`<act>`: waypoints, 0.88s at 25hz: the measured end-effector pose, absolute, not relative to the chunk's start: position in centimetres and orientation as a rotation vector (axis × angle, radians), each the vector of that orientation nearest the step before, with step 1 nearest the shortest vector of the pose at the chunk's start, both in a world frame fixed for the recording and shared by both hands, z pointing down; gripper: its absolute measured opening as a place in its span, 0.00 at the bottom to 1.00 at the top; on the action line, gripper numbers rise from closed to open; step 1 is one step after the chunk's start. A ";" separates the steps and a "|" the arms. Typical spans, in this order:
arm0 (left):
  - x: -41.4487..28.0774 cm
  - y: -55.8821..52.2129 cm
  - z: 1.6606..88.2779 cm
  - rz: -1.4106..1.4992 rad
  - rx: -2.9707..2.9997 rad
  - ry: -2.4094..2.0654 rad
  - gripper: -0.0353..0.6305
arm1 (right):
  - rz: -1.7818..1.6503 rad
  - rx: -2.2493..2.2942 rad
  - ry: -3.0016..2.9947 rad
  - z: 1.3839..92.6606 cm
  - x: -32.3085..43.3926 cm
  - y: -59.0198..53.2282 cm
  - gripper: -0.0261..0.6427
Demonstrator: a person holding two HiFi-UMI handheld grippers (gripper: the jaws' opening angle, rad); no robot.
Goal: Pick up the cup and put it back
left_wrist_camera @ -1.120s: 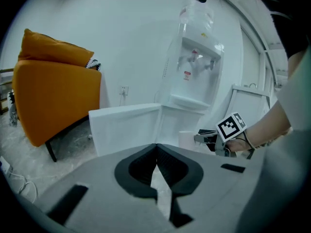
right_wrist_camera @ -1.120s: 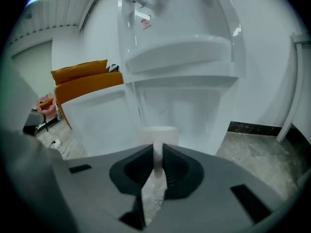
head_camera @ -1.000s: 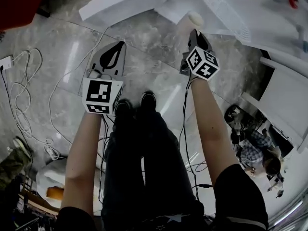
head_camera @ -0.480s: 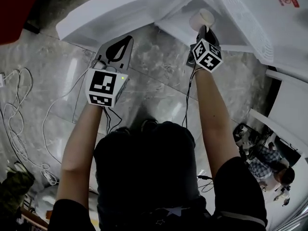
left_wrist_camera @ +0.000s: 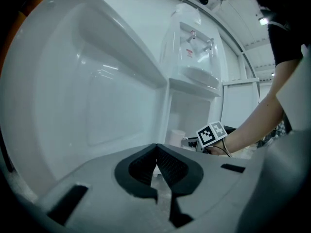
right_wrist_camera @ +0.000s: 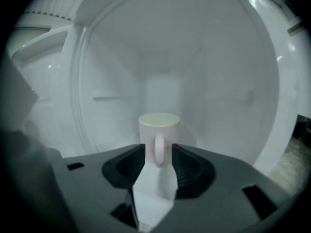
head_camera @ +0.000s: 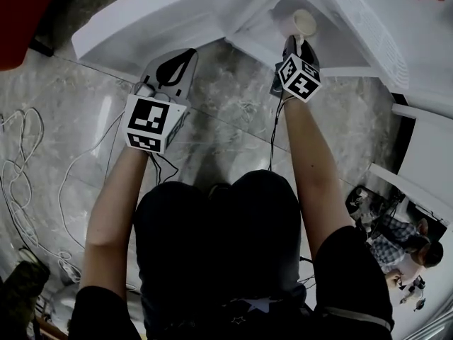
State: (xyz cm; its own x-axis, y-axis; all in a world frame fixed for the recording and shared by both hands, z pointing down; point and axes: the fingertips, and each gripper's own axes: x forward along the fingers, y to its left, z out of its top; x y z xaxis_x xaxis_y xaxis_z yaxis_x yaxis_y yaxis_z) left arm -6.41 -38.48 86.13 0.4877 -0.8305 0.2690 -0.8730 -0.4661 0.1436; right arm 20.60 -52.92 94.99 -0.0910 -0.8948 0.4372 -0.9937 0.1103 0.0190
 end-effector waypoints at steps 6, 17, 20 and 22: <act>-6.6 -34.9 81.5 0.275 2.406 -1.417 0.07 | 0.479 1.772 -1.993 91.5 20.5 -47.2 0.28; -8.0 -28.4 60.1 0.257 2.299 -1.481 0.07 | 0.660 1.646 -2.012 71.8 16.8 -33.9 0.24; -8.5 -27.7 54.1 0.241 2.302 -1.497 0.07 | 0.664 1.626 -2.042 65.7 15.5 -31.5 0.24; -8.5 -26.9 50.4 0.229 2.315 -1.494 0.07 | 0.682 1.629 -2.046 62.0 15.0 -29.5 0.22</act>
State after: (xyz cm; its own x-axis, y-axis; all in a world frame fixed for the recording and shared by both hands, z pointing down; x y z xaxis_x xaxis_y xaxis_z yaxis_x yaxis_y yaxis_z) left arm -8.51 -26.94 50.44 0.4231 -0.8427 0.3329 -0.9038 -0.3662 0.2215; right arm 14.98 -29.51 61.96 -0.2135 -0.7621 0.6112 -0.9764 0.1867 -0.1083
